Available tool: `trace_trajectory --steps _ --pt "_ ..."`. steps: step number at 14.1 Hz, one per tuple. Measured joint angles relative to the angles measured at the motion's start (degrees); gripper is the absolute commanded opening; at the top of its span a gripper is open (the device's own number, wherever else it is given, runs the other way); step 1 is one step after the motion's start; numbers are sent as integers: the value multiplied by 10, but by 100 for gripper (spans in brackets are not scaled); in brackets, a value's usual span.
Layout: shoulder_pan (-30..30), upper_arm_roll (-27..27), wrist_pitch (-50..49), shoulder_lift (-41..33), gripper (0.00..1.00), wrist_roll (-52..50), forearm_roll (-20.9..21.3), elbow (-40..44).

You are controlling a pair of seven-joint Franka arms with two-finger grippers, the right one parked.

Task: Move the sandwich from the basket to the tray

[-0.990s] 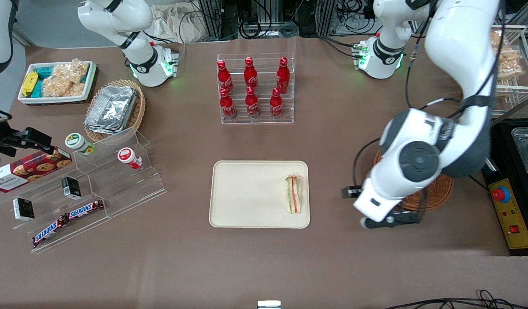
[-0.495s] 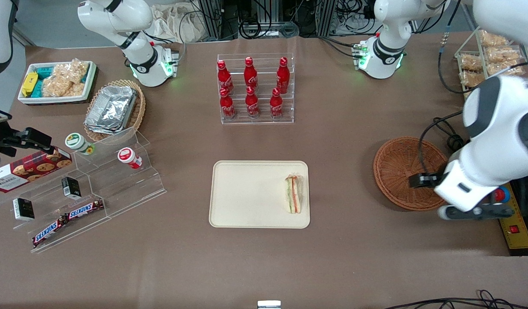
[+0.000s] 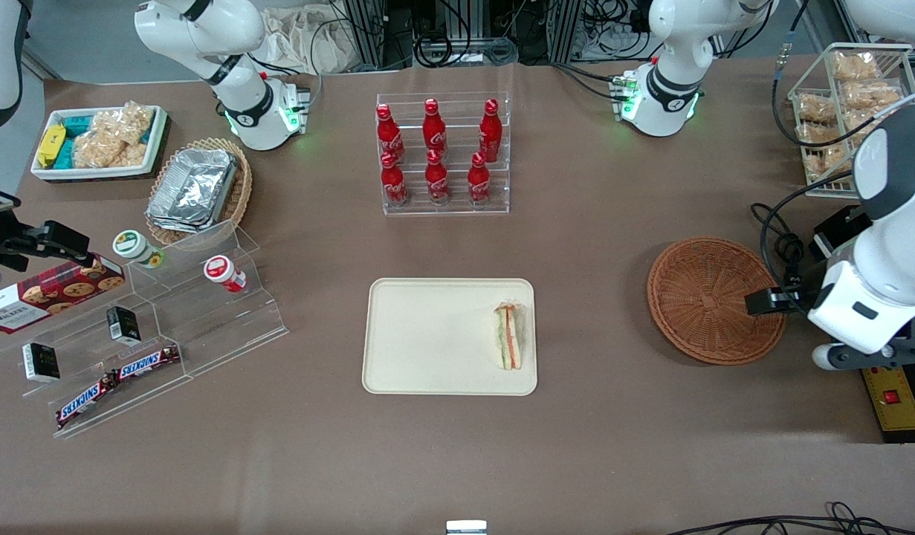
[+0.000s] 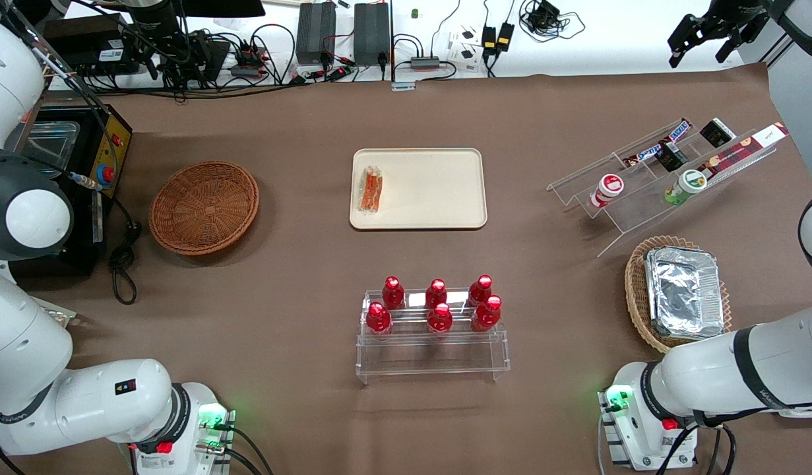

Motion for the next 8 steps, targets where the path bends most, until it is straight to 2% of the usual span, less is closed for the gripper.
trace_trajectory --steps 6,8 --pt "28 8 -31 -16 100 35 -12 -1" --pt "-1 63 -39 -28 100 52 -41 -3"
